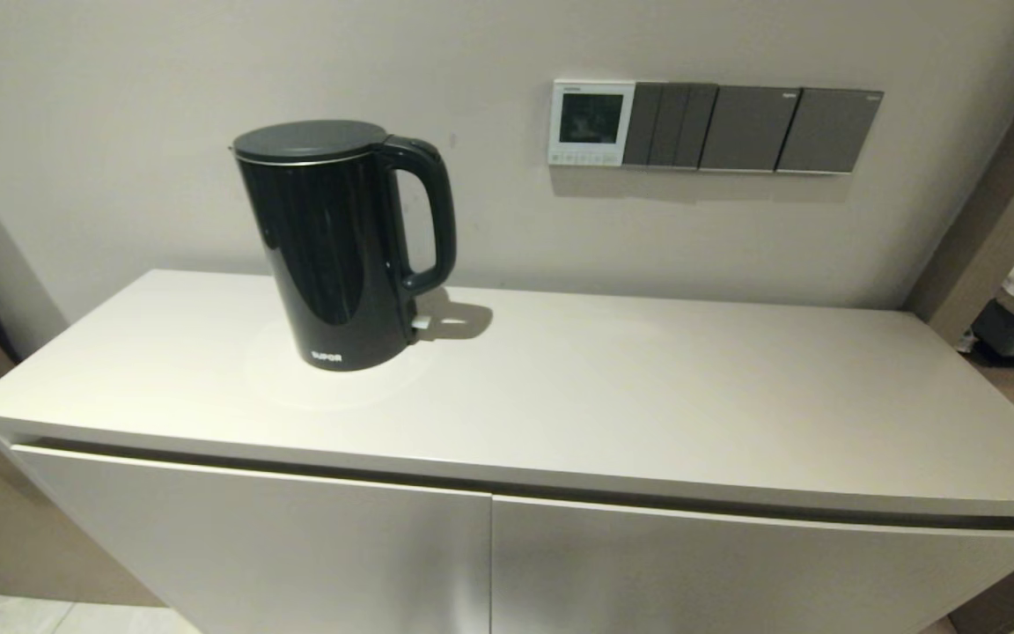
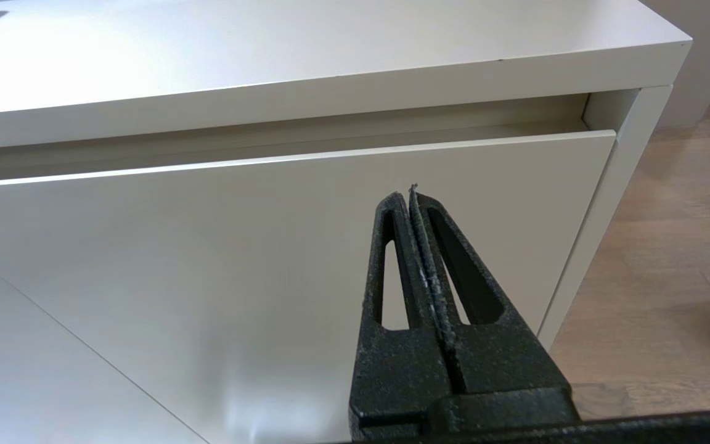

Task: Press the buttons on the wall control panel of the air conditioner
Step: Turn on the central air conditioner

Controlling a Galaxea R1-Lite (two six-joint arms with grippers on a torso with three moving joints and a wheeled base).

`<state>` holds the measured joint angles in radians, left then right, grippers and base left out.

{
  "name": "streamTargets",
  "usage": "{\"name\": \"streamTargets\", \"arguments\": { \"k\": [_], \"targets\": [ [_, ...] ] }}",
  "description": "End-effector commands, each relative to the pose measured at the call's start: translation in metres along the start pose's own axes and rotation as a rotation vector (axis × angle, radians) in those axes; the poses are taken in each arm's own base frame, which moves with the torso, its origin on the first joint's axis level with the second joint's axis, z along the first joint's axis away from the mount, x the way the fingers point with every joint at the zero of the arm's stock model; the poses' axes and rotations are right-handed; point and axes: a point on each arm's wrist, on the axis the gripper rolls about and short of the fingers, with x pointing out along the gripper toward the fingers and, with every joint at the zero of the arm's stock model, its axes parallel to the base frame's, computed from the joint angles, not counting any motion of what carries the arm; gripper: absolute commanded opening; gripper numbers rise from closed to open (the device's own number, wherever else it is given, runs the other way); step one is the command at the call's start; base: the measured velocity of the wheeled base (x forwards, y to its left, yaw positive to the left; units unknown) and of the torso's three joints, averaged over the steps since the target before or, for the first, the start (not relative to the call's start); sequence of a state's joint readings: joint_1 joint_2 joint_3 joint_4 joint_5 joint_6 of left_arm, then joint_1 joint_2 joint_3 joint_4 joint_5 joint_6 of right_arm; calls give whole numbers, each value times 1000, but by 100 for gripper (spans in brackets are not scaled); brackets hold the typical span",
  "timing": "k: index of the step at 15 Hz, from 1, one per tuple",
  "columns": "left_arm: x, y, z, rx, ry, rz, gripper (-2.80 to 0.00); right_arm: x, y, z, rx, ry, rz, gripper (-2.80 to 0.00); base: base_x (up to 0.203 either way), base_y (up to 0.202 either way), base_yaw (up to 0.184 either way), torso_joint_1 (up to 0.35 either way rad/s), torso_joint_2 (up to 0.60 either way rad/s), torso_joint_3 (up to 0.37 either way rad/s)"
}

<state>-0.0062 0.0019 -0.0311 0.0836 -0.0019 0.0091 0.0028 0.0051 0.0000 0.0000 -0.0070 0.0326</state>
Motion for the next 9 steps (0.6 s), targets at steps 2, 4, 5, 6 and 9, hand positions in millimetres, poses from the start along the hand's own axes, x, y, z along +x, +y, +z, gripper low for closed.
{"name": "streamTargets", "arguments": {
  "k": [2,4,5,6,9],
  "targets": [
    [0,0,0,0,1,0,-280,0,0,-1,0,5,0,-280,0,0,0,0,0,0],
    [0,0,0,0,1,0,-280,0,0,-1,0,6,-1,-280,0,0,0,0,0,0],
    [0,0,0,0,1,0,-280,0,0,-1,0,4,0,-280,0,0,0,0,0,0],
    [0,0,0,0,1,-1,-280,0,0,-1,0,5,-1,-280,0,0,0,0,0,0],
    [0,0,0,0,1,0,-280,0,0,-1,0,4,0,-280,0,0,0,0,0,0]
  ]
}}
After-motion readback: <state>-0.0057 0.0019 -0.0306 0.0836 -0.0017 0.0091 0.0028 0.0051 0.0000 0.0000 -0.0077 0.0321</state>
